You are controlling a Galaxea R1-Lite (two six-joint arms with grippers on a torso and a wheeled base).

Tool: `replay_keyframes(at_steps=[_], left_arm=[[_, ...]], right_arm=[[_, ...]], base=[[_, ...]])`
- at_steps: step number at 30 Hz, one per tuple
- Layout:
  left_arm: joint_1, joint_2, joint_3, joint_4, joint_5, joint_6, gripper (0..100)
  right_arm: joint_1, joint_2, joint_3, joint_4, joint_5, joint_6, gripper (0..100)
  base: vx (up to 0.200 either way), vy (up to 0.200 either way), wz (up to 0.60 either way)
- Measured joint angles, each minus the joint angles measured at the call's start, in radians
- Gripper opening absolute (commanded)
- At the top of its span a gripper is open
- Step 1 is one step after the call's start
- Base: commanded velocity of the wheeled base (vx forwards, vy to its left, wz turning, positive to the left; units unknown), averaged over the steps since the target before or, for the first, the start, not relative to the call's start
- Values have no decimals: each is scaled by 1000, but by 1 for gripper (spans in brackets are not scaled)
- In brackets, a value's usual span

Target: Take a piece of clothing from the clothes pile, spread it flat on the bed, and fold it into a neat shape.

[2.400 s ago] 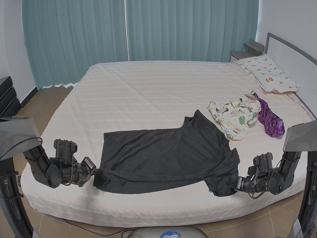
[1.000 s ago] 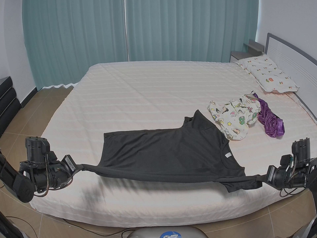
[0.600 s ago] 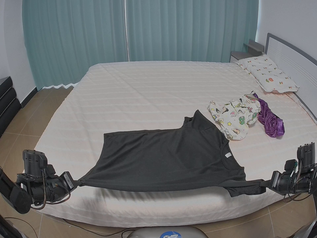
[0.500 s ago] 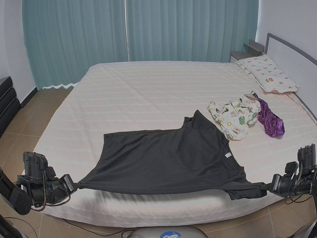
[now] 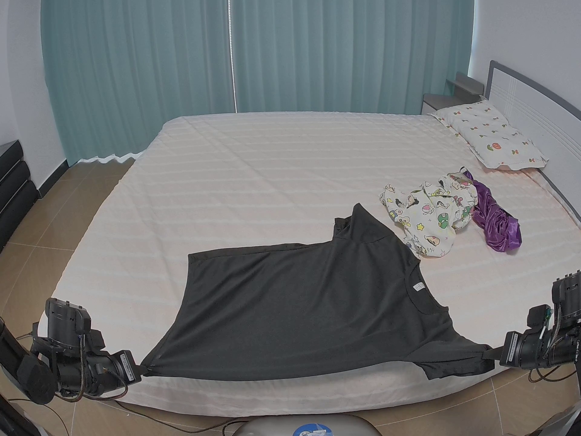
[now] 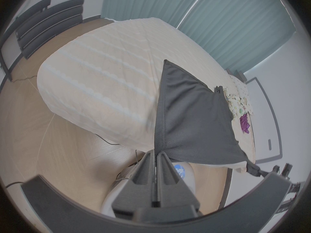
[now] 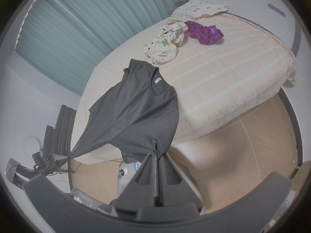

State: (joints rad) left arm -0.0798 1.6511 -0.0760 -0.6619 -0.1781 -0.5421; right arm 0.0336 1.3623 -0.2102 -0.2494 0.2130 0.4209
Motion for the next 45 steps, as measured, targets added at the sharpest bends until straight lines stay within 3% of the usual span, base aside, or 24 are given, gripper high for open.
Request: replay_keyframes(at_steps=[5,12,18,27,45], left_arm=[[0,-13,19,1,1,13,0],[0,-23,-17,2,7,-1,0],[3,-23,-119,31,16,-52,0],[4,20,-367,193,26,-100,0],[3,346,-629,211,89,-112,0]], right_arm=[[-2,-8,-2,57,0,-47,0],[-4,-5,-60,61,12,-41,0],[-6,33,-158,58,21,-24,0],[-3,174,-332,49,23,0,0],[19,486,-574,28,16,10,0]], base=[[0,0,0],[0,0,0],[0,0,0],[0,0,0],[0,0,0]])
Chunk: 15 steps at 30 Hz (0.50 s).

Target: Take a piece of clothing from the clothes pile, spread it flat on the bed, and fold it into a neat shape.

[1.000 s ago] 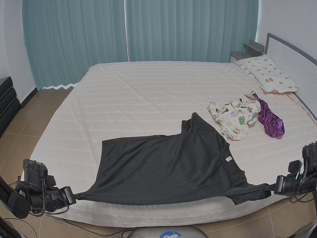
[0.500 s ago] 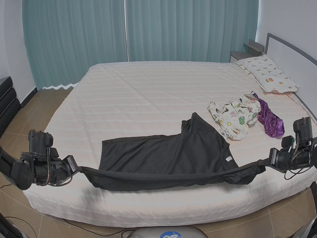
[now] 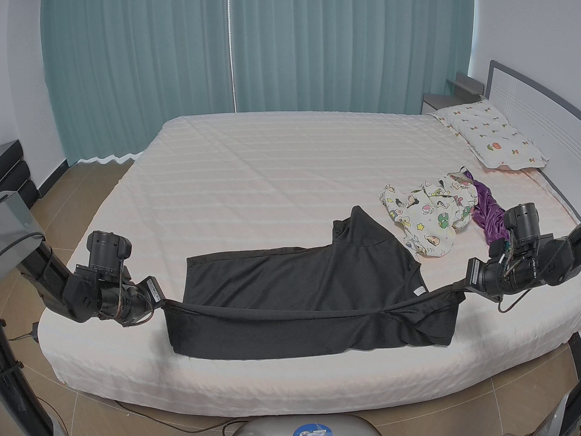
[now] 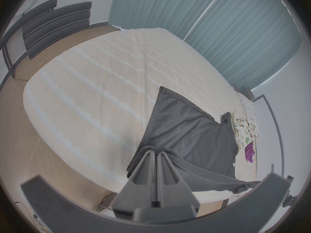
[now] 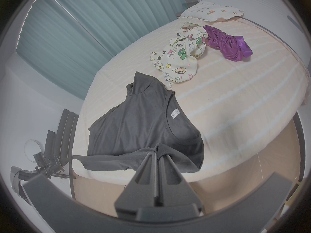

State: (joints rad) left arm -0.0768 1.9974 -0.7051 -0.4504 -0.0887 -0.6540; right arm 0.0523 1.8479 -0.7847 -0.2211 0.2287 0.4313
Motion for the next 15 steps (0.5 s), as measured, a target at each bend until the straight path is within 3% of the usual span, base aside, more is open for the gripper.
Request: replay_keyframes(at_steps=[15], left_arm=[[-1,200,-174,5,37,-28,0]], right_arm=[[30,171,-87,-114,-20,31,0]], base=[[0,0,0]])
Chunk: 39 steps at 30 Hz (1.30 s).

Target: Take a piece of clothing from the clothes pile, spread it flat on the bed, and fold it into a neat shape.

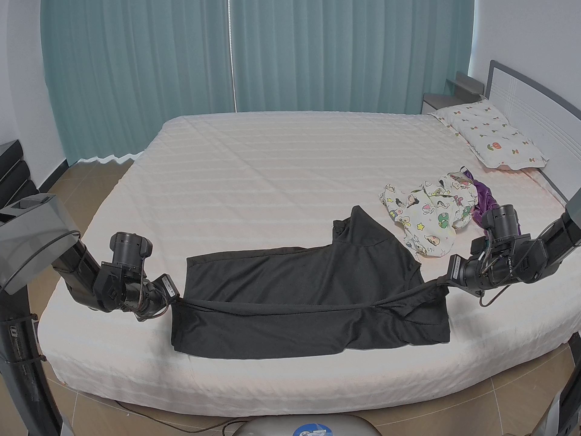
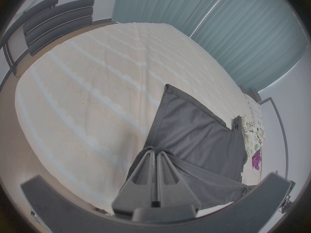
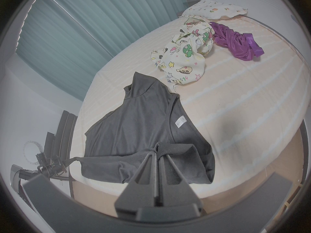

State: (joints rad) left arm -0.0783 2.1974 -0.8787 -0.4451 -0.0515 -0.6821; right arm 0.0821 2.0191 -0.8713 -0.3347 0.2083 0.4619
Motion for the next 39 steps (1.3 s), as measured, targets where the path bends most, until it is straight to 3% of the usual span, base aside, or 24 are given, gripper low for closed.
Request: replay_keyframes(at_steps=[9,10,12,13,24,31,35,39], left_arm=[[-6,77,-67,-1,5,-40,0],[-6,83,-74,-1,5,-63,100],[-7,94,-89,-3,4,-97,100],[-7,96,-93,-3,3,-106,100],[-8,106,-118,-13,-26,-256,100],[-3,53,-73,-10,-203,-301,100],[0,18,-39,-11,-242,-313,100],[1,0,-19,-16,-246,-310,100]], right_arm=[[13,91,-10,-103,-40,89,0],[13,97,-10,-104,-41,98,0],[14,105,-7,-106,-41,124,0],[14,108,-6,-106,-41,134,100],[5,132,-36,-127,-49,334,100],[60,98,-17,-129,-63,536,100],[98,113,10,-135,-72,576,100],[106,155,20,-165,-131,577,100]], base=[[0,0,0],[0,0,0],[0,0,0],[0,0,0],[0,0,0],[0,0,0],[0,0,0],[0,0,0]])
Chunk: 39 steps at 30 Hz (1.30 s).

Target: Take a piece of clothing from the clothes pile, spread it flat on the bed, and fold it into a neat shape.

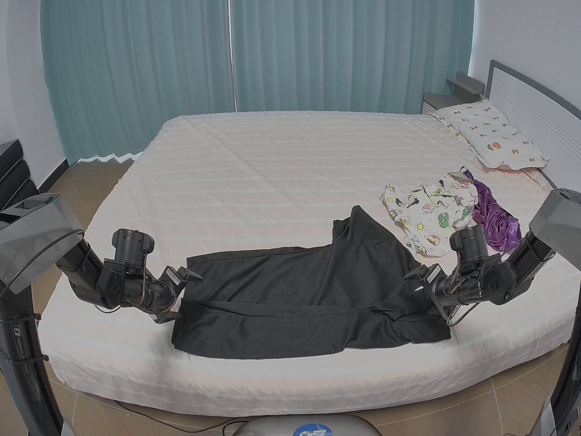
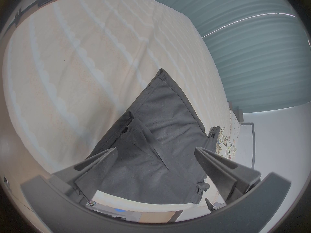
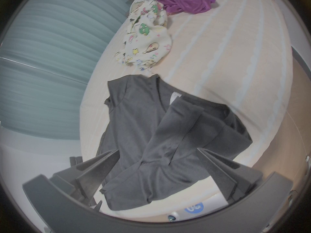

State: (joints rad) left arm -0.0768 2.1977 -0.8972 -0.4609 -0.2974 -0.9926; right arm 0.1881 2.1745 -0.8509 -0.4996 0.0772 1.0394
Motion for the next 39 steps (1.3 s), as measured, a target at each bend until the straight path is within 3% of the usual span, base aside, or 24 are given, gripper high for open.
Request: replay_keyframes(at_steps=[5,14,23,32,39], left_arm=[[0,-6,8,-6,2,3,100],[0,-7,7,-6,1,5,100],[-1,-7,6,-7,3,6,100],[-1,-8,6,-8,3,7,100],[-2,-8,6,-8,3,7,100]], right_arm=[[3,51,18,-86,-55,-12,100],[5,99,42,-159,-68,-33,100],[-3,145,44,-327,-73,-45,100],[-3,166,49,-331,-76,-52,100],[-3,180,73,-382,-96,-115,100]], base=[[0,0,0],[0,0,0],[0,0,0],[0,0,0],[0,0,0]])
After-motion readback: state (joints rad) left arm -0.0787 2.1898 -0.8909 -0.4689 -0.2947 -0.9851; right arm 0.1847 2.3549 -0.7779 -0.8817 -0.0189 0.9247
